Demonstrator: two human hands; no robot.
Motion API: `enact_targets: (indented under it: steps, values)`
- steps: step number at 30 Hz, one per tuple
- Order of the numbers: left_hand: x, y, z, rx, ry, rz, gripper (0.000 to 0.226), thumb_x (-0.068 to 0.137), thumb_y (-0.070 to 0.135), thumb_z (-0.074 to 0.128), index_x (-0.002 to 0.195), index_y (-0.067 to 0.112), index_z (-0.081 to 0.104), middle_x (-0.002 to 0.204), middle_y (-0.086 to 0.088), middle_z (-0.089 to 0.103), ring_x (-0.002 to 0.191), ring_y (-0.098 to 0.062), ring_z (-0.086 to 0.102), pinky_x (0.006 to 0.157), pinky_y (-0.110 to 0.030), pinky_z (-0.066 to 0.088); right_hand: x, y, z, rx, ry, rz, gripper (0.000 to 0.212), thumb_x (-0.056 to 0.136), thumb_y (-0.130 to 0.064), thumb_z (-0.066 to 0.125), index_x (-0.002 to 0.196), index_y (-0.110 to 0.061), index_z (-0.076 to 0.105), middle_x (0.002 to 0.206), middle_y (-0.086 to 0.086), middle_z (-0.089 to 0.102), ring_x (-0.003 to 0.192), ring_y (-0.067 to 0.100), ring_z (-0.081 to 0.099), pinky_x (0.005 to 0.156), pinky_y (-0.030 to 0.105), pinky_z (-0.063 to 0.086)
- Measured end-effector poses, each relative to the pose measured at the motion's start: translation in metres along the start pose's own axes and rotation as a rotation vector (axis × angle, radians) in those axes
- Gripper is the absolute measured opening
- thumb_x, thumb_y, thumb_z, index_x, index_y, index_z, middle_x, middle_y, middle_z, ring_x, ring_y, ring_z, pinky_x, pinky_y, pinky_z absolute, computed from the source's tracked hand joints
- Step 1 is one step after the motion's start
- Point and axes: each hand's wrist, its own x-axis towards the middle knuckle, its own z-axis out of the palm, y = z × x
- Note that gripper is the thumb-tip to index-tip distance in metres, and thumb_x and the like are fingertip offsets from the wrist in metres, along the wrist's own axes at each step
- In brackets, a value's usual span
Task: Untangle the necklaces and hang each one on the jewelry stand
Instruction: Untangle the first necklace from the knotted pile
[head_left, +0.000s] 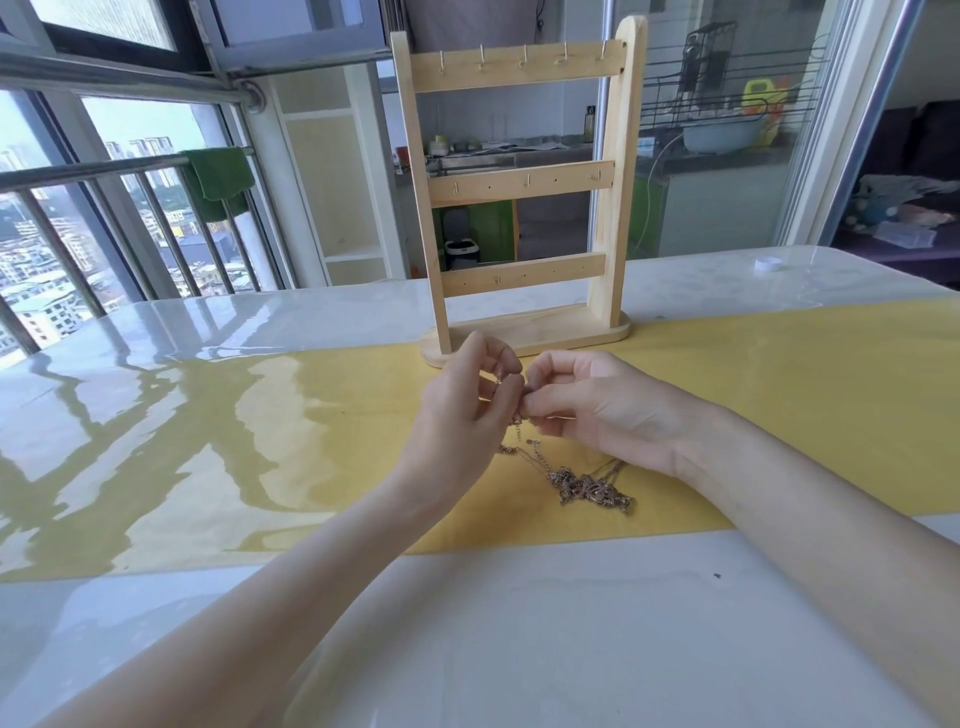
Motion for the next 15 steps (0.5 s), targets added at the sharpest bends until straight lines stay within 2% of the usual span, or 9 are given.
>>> enact_targets:
  steps: [5,11,15]
  values:
    - [-0.001,-0.002,0.000,0.106,-0.012,0.141,0.017,0.092,-0.006,0.049,0.088,0.011,0.044,0.080,0.008,0.047,0.055,-0.003,0.047,0.052,-0.009,0.033,0.002,0.002,0.002,0.200,0.056,0.068,0.028,0.084,0.011,0.052,0.077,-0.015,0.048,0.067,0.003,0.049,0.055,0.012,0.048,0.061,0.023,0.039]
    - [-0.002,-0.002,0.001,0.060,-0.017,0.100,0.016,0.092,-0.006,0.048,0.088,0.008,0.044,0.083,-0.001,0.050,0.050,-0.004,0.046,0.047,-0.010,0.032,0.006,0.008,0.012,0.260,0.202,0.032,0.030,0.081,0.015,0.050,0.079,-0.015,0.048,0.065,0.003,0.048,0.053,0.013,0.045,0.057,0.022,0.037]
    - [-0.003,-0.004,0.001,0.029,-0.020,0.070,0.021,0.093,-0.004,0.049,0.085,0.015,0.045,0.082,0.006,0.051,0.050,-0.005,0.048,0.047,-0.014,0.034,0.007,0.010,0.015,0.294,0.294,0.006,0.029,0.082,0.014,0.052,0.083,-0.014,0.049,0.066,0.005,0.052,0.058,0.014,0.047,0.059,0.022,0.039]
